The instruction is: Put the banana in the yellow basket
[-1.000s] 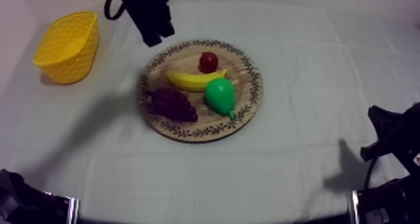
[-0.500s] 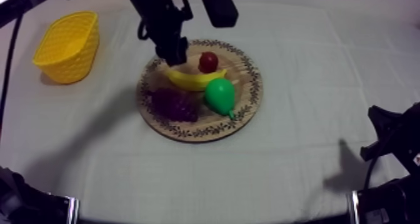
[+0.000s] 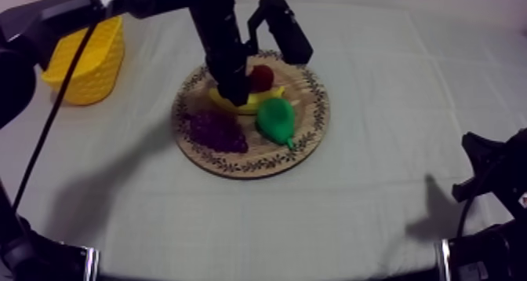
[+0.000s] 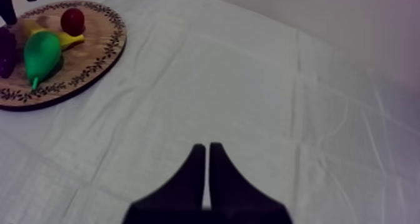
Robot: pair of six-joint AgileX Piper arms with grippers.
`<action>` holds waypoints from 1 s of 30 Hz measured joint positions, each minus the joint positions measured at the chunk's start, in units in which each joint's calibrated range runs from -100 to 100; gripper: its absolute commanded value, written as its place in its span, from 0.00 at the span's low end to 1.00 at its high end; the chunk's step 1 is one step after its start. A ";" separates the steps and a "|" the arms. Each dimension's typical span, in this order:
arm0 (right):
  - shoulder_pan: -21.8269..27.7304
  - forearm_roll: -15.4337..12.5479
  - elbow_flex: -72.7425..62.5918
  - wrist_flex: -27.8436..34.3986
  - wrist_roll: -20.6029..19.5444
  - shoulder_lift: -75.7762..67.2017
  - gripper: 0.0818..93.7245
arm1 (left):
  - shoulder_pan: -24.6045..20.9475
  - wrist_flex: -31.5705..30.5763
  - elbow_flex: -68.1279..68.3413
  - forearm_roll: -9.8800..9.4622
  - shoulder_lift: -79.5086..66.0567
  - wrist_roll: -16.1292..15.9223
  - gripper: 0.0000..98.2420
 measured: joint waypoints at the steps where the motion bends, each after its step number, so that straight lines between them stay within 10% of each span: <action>1: 0.00 0.00 0.00 0.00 0.01 0.00 0.00 | 0.00 -0.10 -0.17 0.00 0.61 0.15 0.69; 21: 0.00 0.00 0.00 0.00 0.01 0.00 0.00 | -0.81 -0.12 -8.10 0.00 11.97 0.25 0.75; 30: 0.00 0.00 0.00 0.00 0.04 0.00 0.00 | -1.33 -0.13 -12.48 0.00 16.59 0.34 0.60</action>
